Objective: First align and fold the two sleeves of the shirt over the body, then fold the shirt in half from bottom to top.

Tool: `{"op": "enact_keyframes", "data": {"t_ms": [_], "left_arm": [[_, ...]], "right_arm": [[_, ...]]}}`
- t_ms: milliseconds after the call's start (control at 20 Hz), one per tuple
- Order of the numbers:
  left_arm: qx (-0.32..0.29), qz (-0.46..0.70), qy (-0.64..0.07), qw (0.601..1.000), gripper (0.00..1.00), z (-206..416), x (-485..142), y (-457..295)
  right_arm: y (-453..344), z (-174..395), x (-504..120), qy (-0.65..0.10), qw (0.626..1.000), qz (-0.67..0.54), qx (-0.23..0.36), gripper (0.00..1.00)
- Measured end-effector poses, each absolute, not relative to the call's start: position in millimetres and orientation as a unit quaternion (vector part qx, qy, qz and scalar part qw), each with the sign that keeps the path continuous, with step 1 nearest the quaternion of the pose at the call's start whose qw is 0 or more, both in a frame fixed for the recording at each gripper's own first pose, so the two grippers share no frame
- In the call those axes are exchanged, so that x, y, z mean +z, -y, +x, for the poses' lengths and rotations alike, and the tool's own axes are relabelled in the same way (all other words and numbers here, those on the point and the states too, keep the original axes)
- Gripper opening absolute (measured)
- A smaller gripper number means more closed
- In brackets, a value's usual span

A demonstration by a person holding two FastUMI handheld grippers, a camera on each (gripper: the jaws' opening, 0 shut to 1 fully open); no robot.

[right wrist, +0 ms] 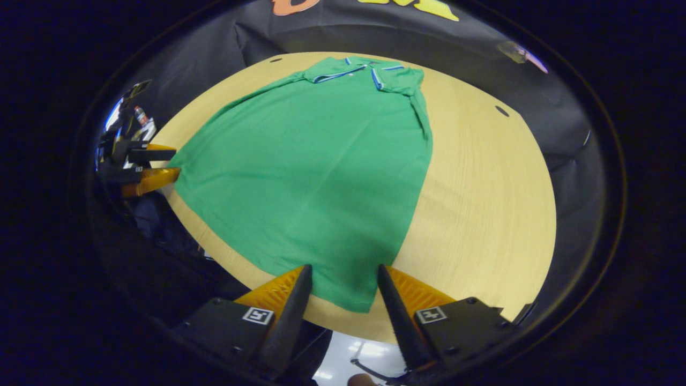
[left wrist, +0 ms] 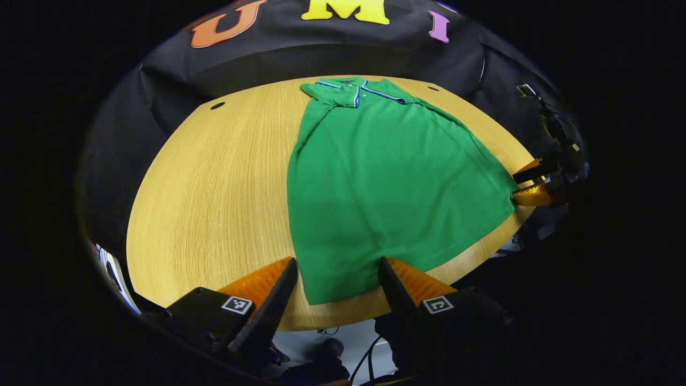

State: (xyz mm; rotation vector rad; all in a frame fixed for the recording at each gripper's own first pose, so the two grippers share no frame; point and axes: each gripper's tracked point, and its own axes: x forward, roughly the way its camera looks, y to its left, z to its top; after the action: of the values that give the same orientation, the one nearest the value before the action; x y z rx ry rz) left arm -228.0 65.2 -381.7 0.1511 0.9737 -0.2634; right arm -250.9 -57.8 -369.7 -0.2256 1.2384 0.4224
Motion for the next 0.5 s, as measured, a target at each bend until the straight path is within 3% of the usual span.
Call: {"op": "enact_keyframes", "data": {"t_ms": [50,150,250,300,500], "left_arm": [[-0.131,0.07,-0.464,0.874,0.74,-228.3,-380.9,-61.3],[-0.153,0.073,-0.462,0.87,0.53,-224.3,-382.4,-54.6],[-0.152,0.053,-0.463,0.872,0.15,-218.8,-381.1,-52.0],[-0.145,0.029,-0.469,0.871,0.11,-218.5,-378.8,-50.6],[-0.157,-0.043,-0.496,0.853,0.04,-213.3,-370.5,-39.3]], "right_arm": [[54.7,-250.9,-368.5,-0.571,0.785,-0.113,0.21,0.63],[56.3,-249.0,-368.7,-0.575,0.781,-0.11,0.219,0.31],[58.5,-246.0,-368.0,-0.583,0.782,-0.082,0.205,0.14],[57.6,-243.7,-368.7,-0.587,0.783,-0.059,0.198,0.04],[59.1,-238.5,-364.7,-0.601,0.78,0.015,0.173,0.04]]}}
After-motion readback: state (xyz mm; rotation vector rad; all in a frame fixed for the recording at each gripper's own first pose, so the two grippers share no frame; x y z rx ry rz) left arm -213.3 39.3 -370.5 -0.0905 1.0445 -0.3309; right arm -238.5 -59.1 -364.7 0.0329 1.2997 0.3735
